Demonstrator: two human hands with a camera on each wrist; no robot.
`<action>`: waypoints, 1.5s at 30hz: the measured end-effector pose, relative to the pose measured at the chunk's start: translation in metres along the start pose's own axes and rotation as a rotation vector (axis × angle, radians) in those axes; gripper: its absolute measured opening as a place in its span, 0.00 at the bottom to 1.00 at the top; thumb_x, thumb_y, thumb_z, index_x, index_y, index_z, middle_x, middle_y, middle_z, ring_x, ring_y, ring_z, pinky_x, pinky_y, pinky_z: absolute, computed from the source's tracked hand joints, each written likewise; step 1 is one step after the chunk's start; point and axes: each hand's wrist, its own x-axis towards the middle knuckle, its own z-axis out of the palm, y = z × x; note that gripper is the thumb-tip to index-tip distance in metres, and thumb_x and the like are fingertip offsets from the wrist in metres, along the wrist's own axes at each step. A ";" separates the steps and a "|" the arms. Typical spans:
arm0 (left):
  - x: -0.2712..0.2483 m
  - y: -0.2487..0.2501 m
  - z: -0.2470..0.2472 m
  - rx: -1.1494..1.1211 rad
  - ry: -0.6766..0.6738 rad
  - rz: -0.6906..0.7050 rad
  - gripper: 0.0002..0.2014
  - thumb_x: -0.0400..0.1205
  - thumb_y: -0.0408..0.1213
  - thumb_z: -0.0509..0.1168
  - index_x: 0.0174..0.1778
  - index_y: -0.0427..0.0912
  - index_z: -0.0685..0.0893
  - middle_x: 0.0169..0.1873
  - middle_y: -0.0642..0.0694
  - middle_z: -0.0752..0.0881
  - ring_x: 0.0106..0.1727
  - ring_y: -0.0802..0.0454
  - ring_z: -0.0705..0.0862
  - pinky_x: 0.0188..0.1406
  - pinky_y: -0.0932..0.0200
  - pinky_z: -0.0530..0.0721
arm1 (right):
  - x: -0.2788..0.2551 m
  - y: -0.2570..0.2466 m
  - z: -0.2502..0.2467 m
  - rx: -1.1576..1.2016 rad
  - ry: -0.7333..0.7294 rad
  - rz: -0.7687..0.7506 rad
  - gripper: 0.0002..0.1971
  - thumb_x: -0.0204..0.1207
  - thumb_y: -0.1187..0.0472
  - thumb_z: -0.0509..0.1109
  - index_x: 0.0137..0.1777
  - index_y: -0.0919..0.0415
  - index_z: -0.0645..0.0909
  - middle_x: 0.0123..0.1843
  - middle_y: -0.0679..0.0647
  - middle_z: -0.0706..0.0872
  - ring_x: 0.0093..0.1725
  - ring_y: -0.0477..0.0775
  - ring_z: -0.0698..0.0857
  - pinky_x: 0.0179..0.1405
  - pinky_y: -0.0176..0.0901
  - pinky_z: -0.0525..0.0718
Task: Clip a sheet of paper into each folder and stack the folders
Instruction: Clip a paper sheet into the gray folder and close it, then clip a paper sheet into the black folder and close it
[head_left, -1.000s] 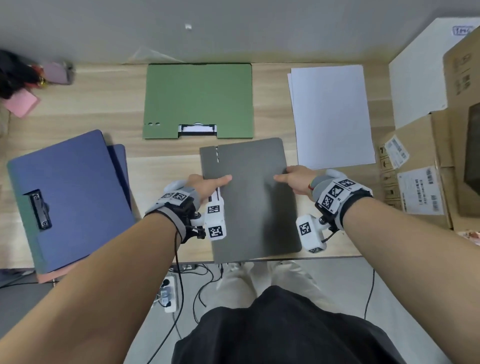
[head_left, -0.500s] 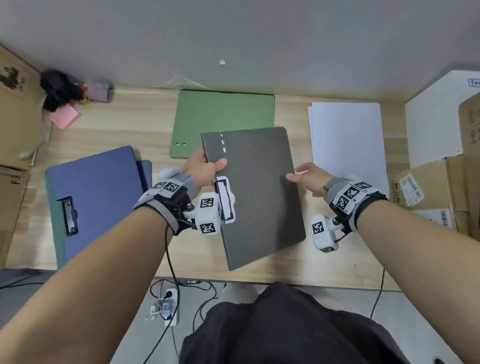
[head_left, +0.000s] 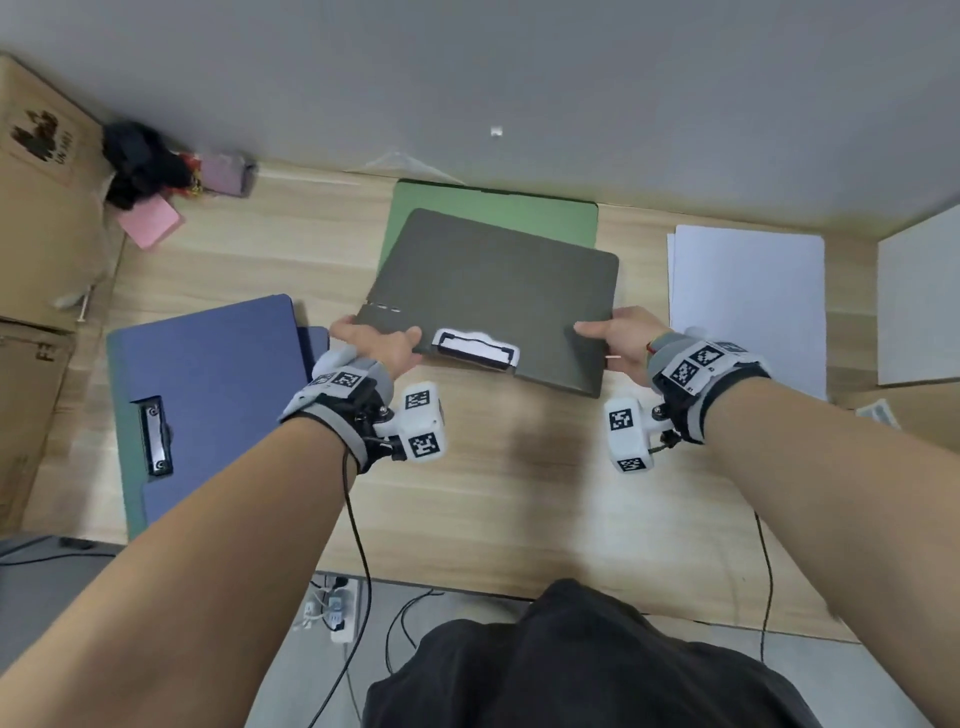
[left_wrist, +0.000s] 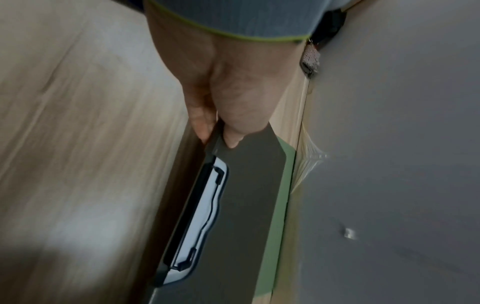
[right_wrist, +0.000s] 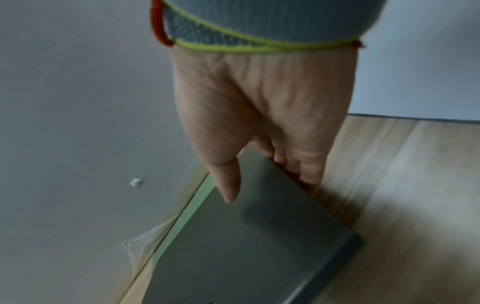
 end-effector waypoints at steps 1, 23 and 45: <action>0.005 -0.003 0.000 0.070 0.012 -0.002 0.45 0.70 0.44 0.81 0.79 0.34 0.67 0.63 0.40 0.82 0.55 0.45 0.86 0.53 0.57 0.88 | 0.006 -0.003 0.002 -0.003 0.009 -0.001 0.23 0.70 0.60 0.79 0.66 0.61 0.81 0.61 0.54 0.88 0.64 0.57 0.85 0.69 0.57 0.80; 0.044 0.034 -0.004 0.682 -0.069 -0.013 0.26 0.67 0.60 0.68 0.56 0.47 0.82 0.45 0.48 0.87 0.47 0.41 0.86 0.61 0.45 0.83 | 0.078 -0.035 0.018 -0.303 0.162 -0.073 0.47 0.51 0.41 0.74 0.74 0.59 0.75 0.69 0.57 0.80 0.62 0.62 0.81 0.52 0.47 0.79; 0.039 0.040 -0.005 0.710 -0.103 -0.004 0.37 0.64 0.66 0.68 0.62 0.43 0.79 0.48 0.45 0.87 0.46 0.40 0.86 0.54 0.46 0.85 | 0.071 -0.033 0.012 -0.292 0.176 -0.054 0.24 0.70 0.54 0.76 0.63 0.67 0.83 0.56 0.60 0.86 0.55 0.64 0.84 0.63 0.54 0.83</action>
